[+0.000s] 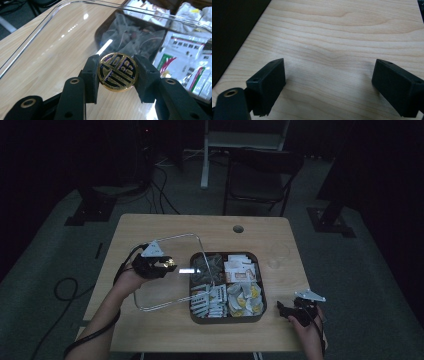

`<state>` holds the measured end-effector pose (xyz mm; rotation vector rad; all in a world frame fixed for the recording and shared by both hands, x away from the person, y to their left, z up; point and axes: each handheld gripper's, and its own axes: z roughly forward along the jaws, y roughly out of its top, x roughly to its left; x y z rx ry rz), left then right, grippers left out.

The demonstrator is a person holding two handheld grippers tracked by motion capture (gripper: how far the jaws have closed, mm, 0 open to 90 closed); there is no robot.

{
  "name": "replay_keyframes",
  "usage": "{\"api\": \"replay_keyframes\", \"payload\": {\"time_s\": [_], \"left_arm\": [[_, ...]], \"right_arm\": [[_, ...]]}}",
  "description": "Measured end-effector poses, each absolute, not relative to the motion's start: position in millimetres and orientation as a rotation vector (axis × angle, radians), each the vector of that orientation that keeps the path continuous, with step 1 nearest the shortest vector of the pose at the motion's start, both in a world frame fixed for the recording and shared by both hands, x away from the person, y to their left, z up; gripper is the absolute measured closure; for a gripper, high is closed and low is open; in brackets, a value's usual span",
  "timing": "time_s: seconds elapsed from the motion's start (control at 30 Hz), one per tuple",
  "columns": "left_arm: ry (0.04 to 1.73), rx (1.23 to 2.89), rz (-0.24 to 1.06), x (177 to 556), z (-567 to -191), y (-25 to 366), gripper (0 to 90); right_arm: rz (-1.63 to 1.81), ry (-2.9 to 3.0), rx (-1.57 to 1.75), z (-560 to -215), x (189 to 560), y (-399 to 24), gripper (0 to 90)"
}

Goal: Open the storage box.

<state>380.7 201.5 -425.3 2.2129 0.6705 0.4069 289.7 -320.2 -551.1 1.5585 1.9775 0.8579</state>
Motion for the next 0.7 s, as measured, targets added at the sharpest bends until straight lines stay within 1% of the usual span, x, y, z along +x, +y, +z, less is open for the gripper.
{"api": "replay_keyframes", "payload": {"time_s": [0.17, 0.23, 0.3, 0.4, 0.47, 0.5, 0.7], "left_arm": [[0.747, 2.204, 0.43, 379, -430, 230, 59.5], [0.759, 2.201, 0.434, 379, -430, 234, 59.5], [0.797, 2.183, 0.44, 377, -433, 248, 59.5], [0.825, 2.179, 0.449, 375, -438, 259, 59.5], [0.825, 2.179, 0.449, 375, -438, 259, 59.5], [0.846, 2.171, 0.448, 374, -443, 268, 59.5], [0.915, 2.138, 0.454, 375, -457, 282, 59.5]], "right_arm": [[0.857, 1.978, 1.559, -551, 290, -320, 11.2], [0.857, 1.978, 1.558, -551, 290, -320, 11.2], [0.857, 1.978, 1.558, -551, 290, -320, 11.2], [0.857, 1.978, 1.558, -551, 290, -320, 11.2], [0.857, 1.978, 1.559, -551, 290, -320, 11.2], [0.857, 1.978, 1.558, -551, 290, -320, 11.2], [0.857, 1.978, 1.558, -551, 290, -320, 11.2]]}}
